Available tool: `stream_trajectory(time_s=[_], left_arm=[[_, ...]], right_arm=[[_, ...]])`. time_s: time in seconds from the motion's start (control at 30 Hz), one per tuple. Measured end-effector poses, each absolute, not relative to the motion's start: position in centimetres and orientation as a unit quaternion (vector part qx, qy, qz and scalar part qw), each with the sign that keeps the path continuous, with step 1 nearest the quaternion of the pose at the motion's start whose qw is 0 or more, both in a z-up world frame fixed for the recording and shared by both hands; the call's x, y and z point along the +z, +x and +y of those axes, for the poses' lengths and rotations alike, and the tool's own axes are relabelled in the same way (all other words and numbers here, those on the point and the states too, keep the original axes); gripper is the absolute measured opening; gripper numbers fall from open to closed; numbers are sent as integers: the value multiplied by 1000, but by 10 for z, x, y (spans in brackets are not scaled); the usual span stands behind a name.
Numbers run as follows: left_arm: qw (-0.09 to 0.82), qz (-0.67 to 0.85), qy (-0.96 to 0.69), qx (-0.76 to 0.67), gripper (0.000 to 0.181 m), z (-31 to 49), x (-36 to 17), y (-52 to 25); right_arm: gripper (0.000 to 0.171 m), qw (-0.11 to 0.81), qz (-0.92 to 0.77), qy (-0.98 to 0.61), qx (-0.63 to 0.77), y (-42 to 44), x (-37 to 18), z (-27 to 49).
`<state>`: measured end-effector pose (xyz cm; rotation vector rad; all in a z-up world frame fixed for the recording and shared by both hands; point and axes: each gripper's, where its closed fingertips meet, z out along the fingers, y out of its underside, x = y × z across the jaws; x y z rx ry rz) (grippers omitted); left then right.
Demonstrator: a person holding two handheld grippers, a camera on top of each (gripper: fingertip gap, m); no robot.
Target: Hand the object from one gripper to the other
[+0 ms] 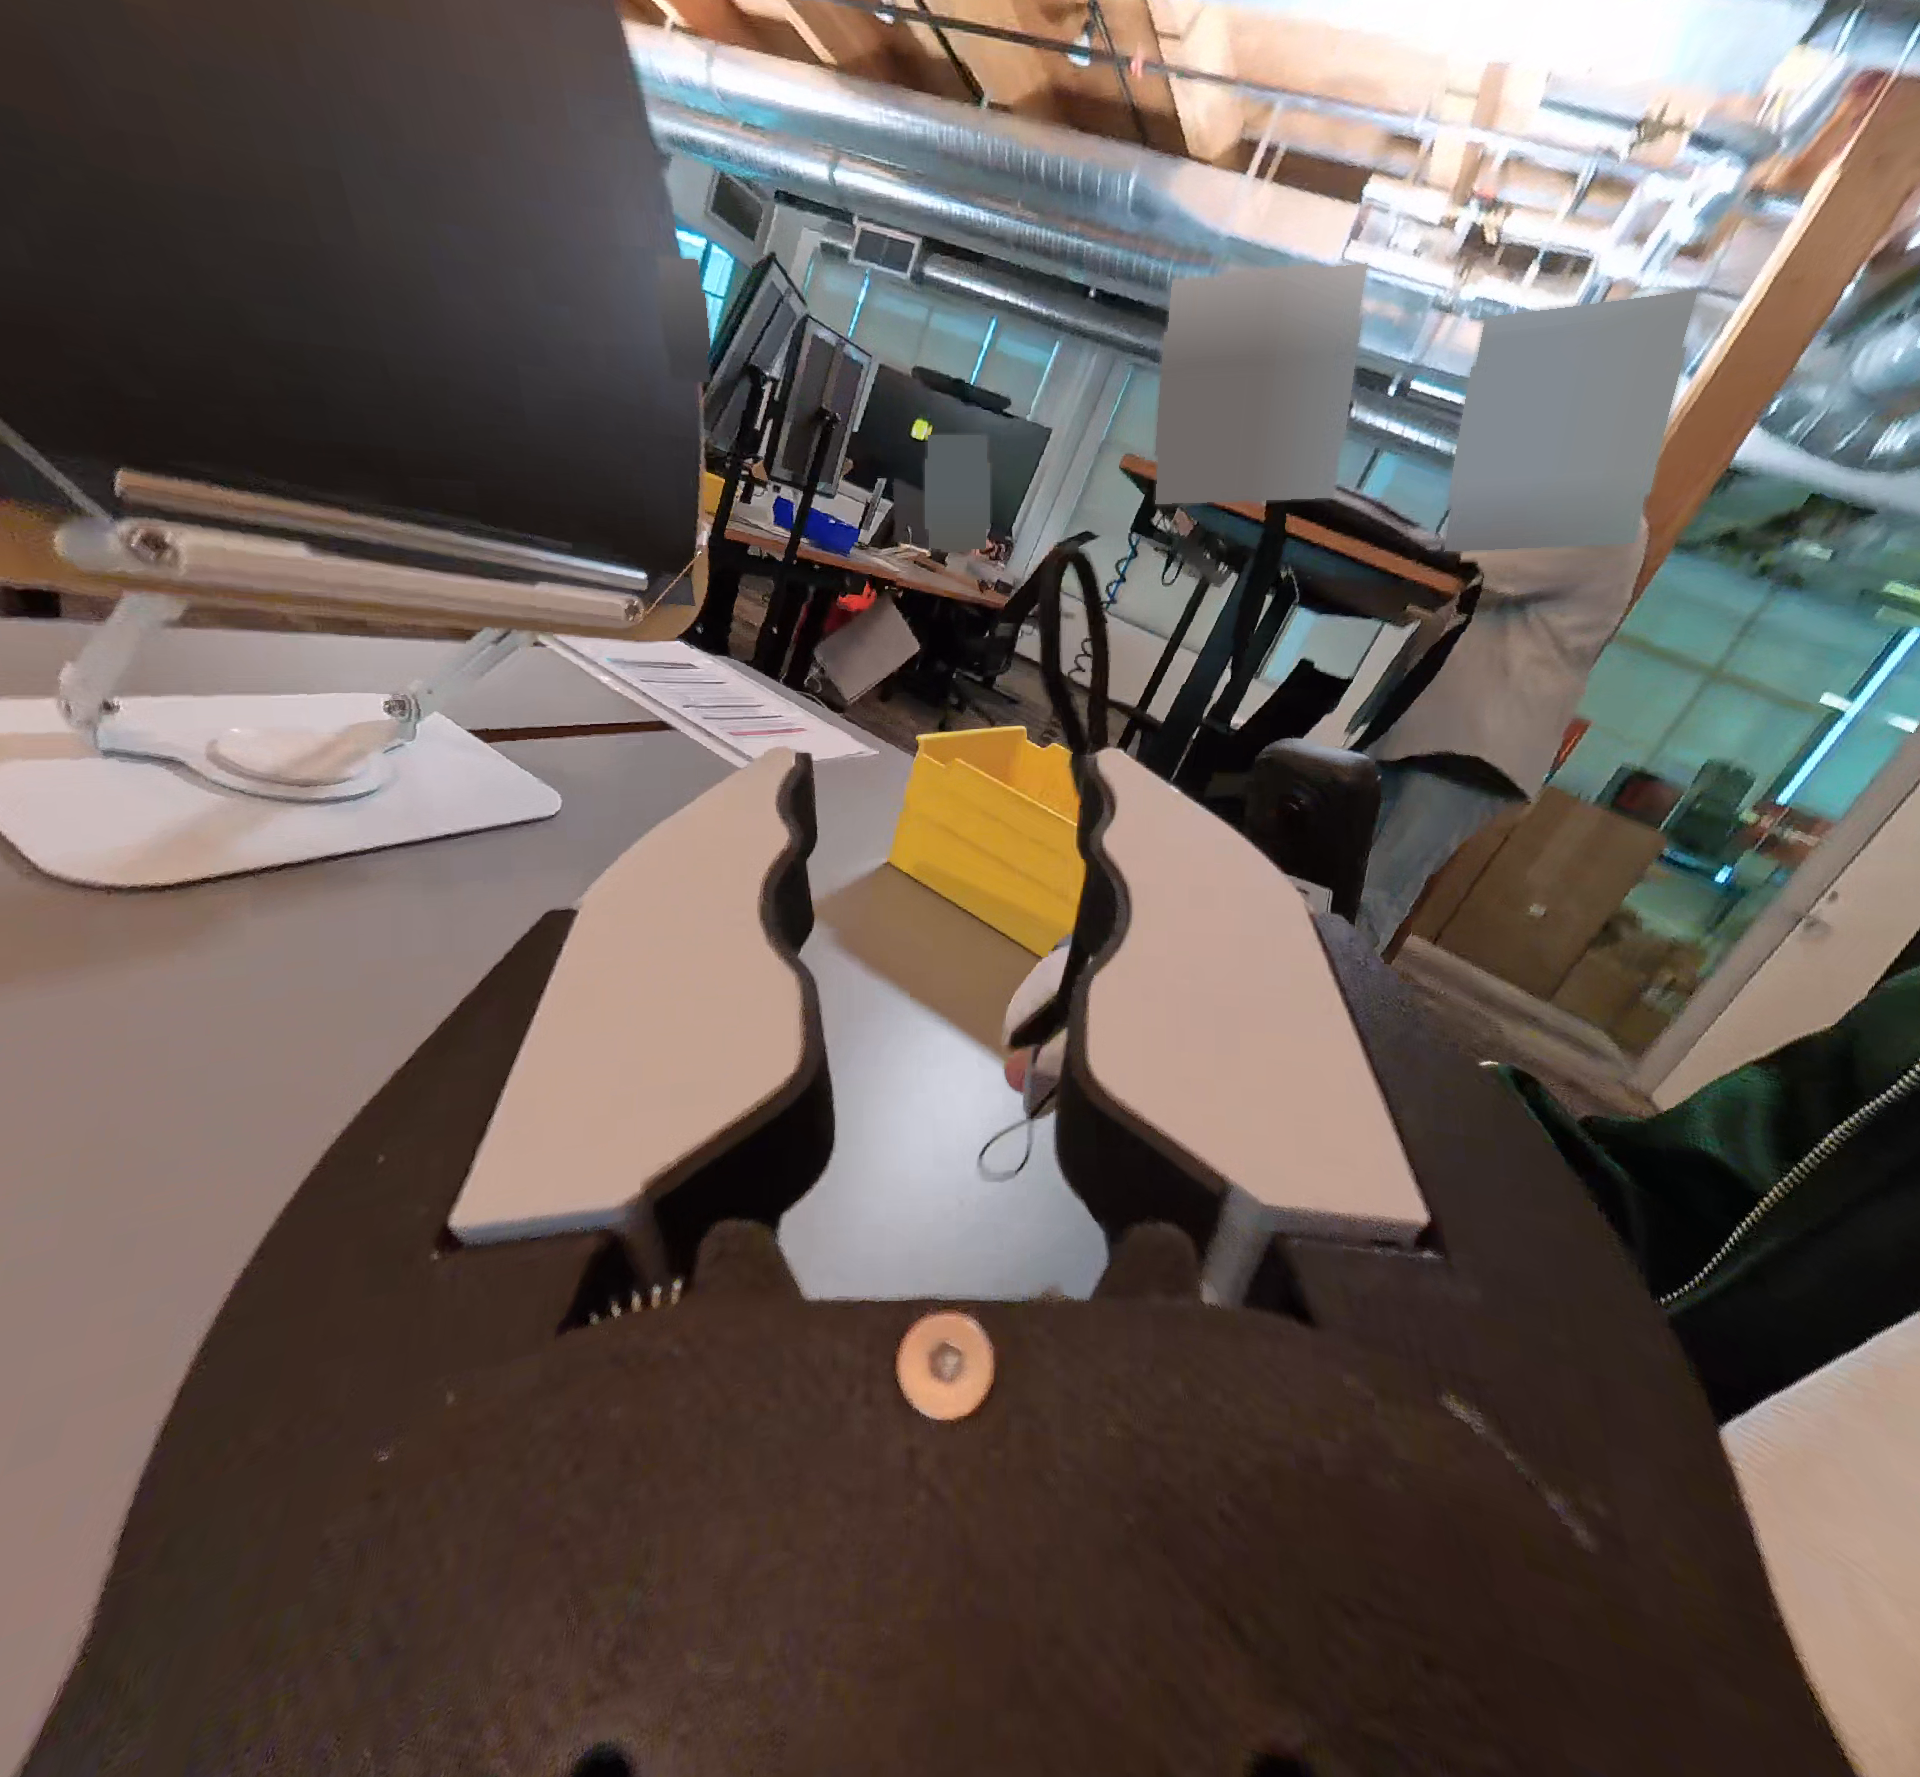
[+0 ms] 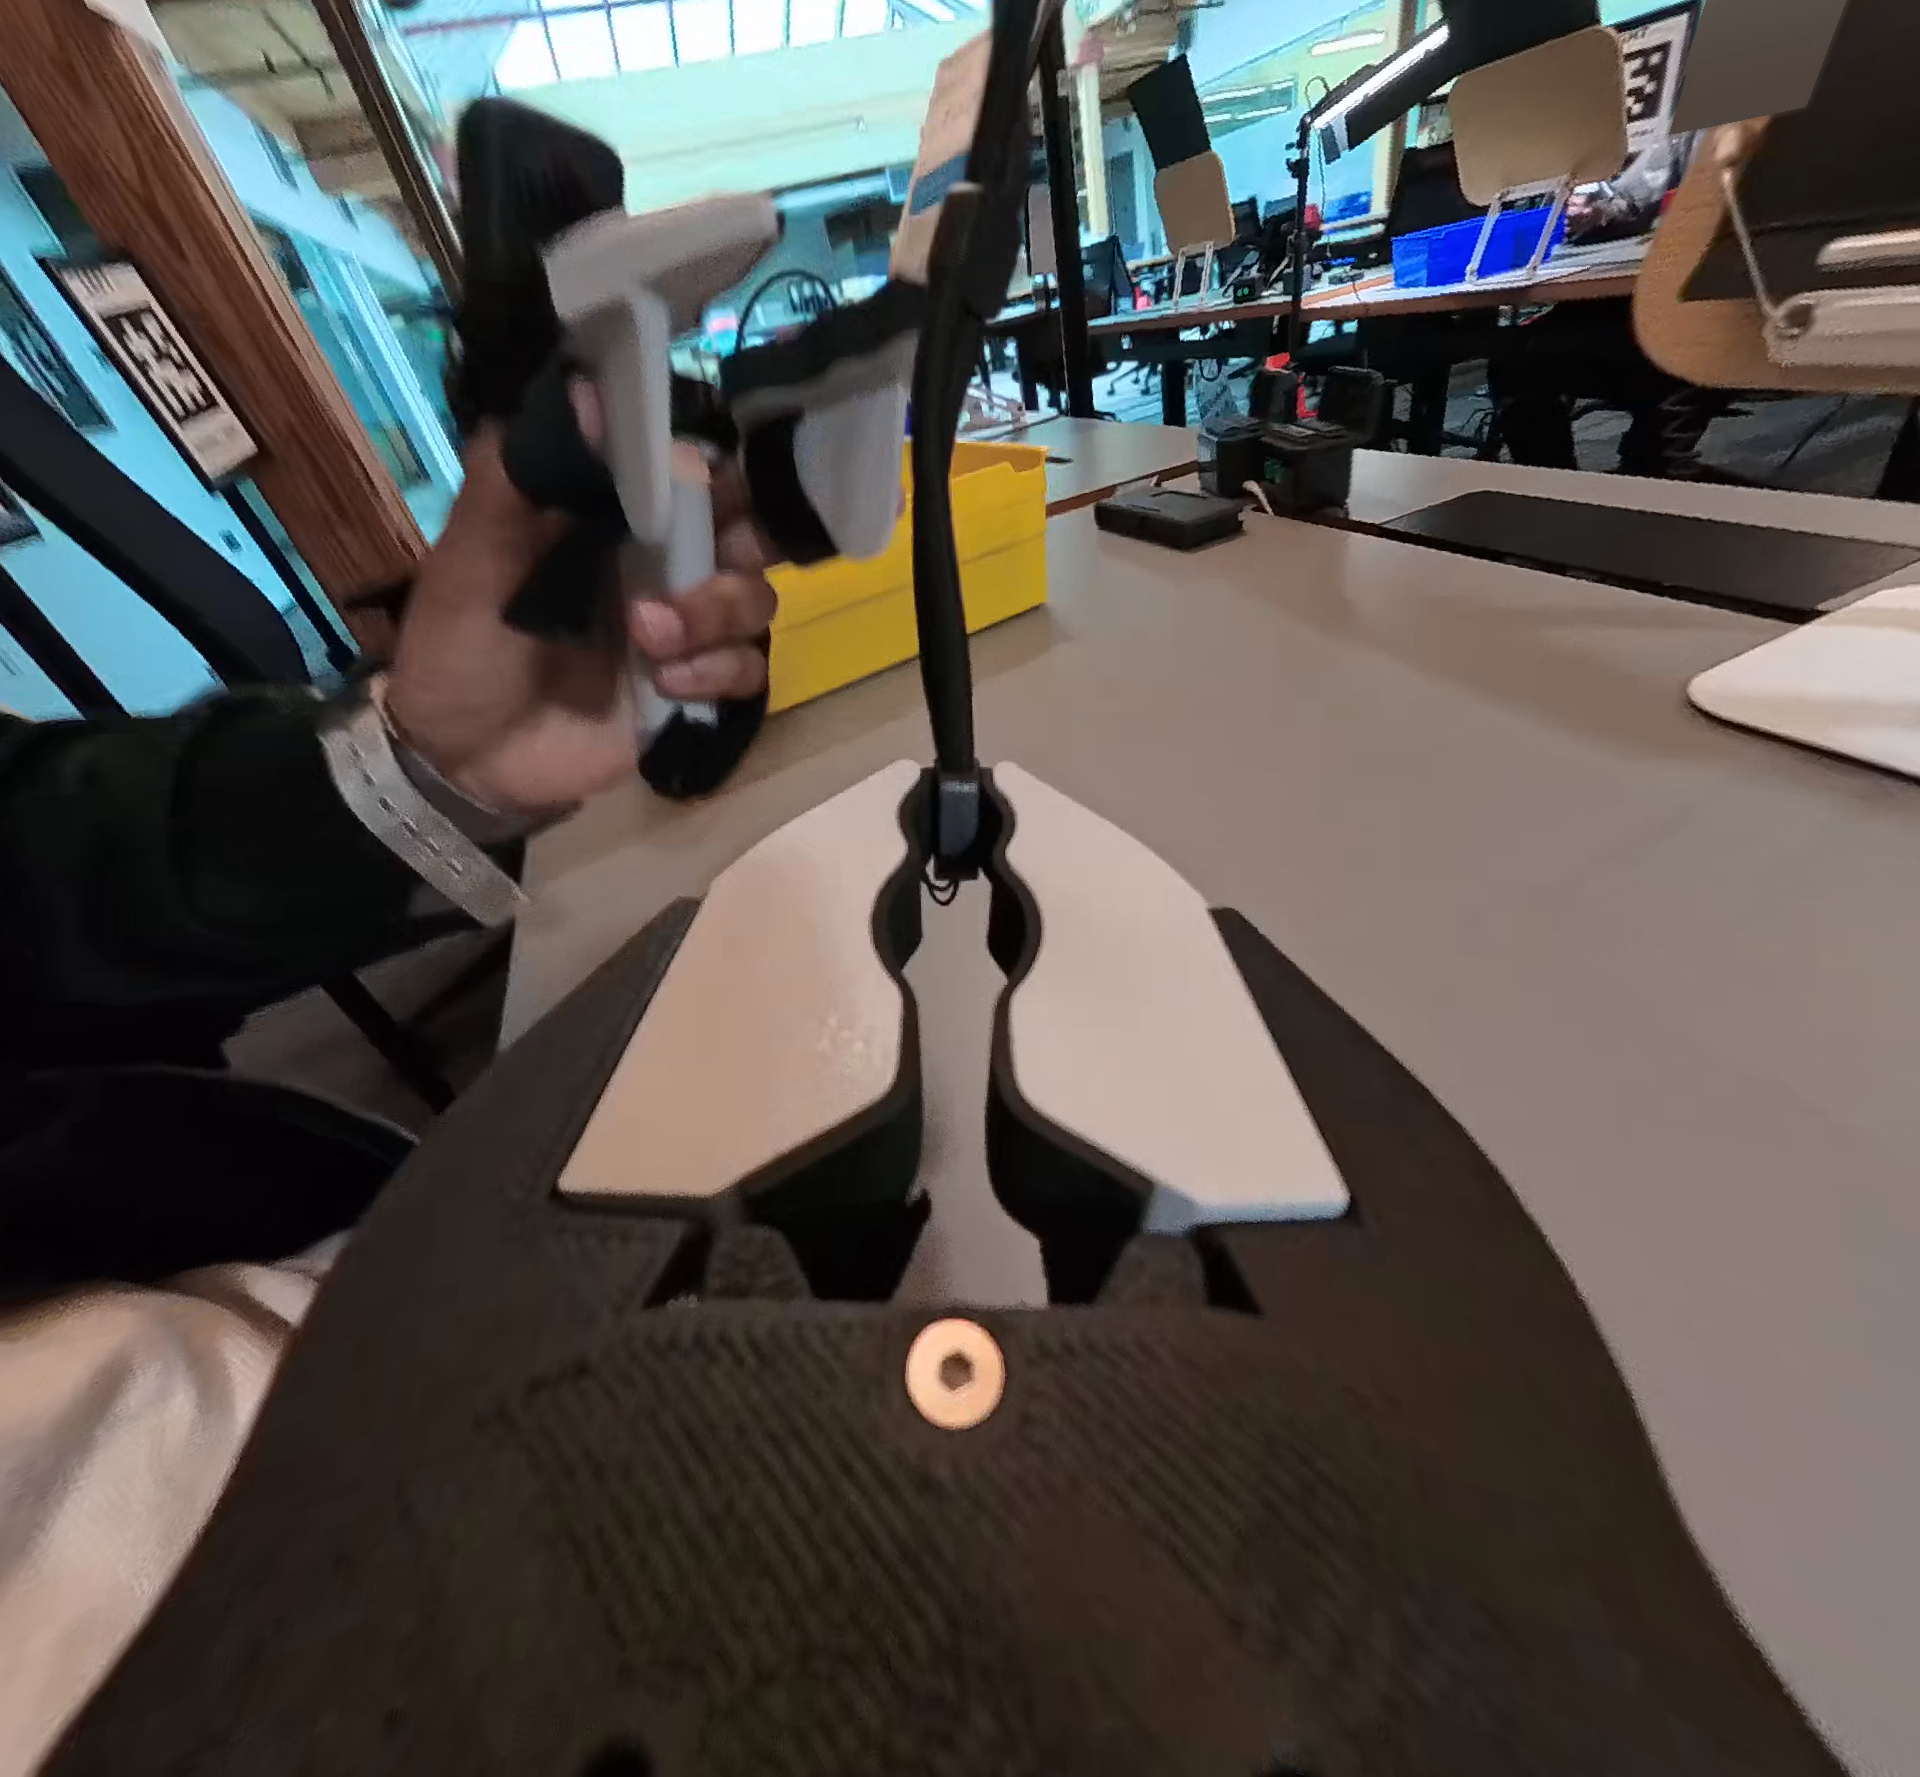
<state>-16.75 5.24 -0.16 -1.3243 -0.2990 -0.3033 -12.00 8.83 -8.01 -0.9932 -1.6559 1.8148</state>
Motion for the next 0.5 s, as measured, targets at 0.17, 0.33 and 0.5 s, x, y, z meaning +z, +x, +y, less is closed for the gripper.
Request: stream_trajectory(time_s=[0.17,0.33,0.5], left_arm=[[726,-111,-619,-278,37,70,-45,-147],[680,-96,-613,-392,38,92,-64,-115],[545,-125,-595,-578,33,102,-80,-97]], right_arm=[[7,206,-580,-379,691,-121,-80,99],[7,174,-603,-349,696,-112,-84,83],[7,192,-641,-319,671,-96,-89,68]])
